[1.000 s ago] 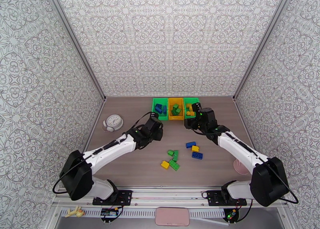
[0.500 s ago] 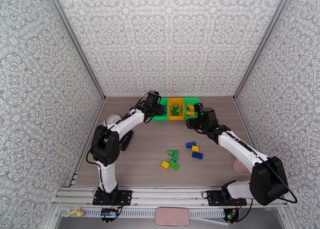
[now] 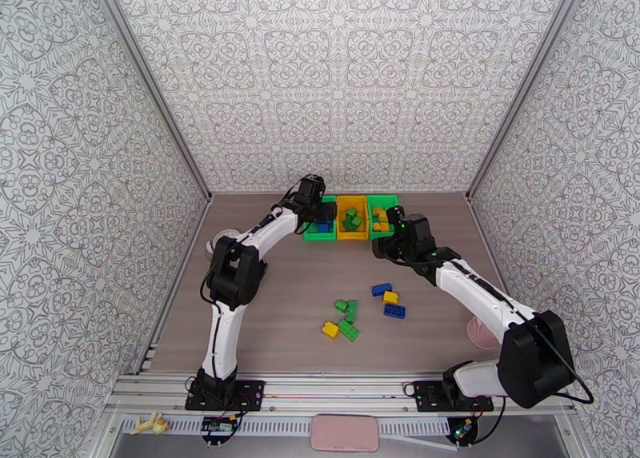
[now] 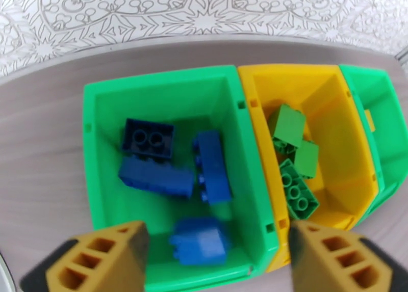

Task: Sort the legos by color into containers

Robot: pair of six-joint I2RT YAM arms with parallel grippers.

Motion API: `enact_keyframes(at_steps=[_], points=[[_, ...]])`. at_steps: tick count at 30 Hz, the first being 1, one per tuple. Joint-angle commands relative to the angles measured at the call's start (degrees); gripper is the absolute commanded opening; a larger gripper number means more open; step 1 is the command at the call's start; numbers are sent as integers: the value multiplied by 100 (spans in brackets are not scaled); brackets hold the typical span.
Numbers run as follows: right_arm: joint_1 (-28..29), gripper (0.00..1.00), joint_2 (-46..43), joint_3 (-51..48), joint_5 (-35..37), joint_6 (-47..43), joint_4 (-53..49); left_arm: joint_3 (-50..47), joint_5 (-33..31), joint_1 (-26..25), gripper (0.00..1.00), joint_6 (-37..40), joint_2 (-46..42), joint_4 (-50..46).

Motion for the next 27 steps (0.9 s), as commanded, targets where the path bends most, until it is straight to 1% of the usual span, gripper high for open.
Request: enact_keyframes(at_steps=[1,4,8,10,12,16,19,21,24,27], points=[[-34,76,24,234,54,-79,-400,-443,-186,-69,92,336,-557,474],[-34,76,67,302,-24,57,-645,-1337,-373,-155,96,425,-1242,994],[-18,77,102,215,-396,47,-723,-2565,-428,-274,100,527,-2176,1633],[10,78,148,195,-479,54,-823,-3155,-187,-296,100,632,-2618,1853],[66,78,186,171,-514,3,-946,-3658,231,-300,100,745,-3011,2024],[192,78,332,190,-404,-167,-1328,-4583,900,-371,100,853,-3865,2153],[250,79,550,262,-287,-152,-1688,-5309,1054,-563,100,1027,-4510,2413],[283,80,726,311,-254,-143,-1894,-5817,1027,-762,100,1263,-4950,2680],[380,84,1018,420,-302,-172,-2161,-6519,908,-1051,100,1464,-5530,3051],[499,88,1384,637,-47,-24,-2489,-6957,986,-1218,100,1540,-6018,3093]])
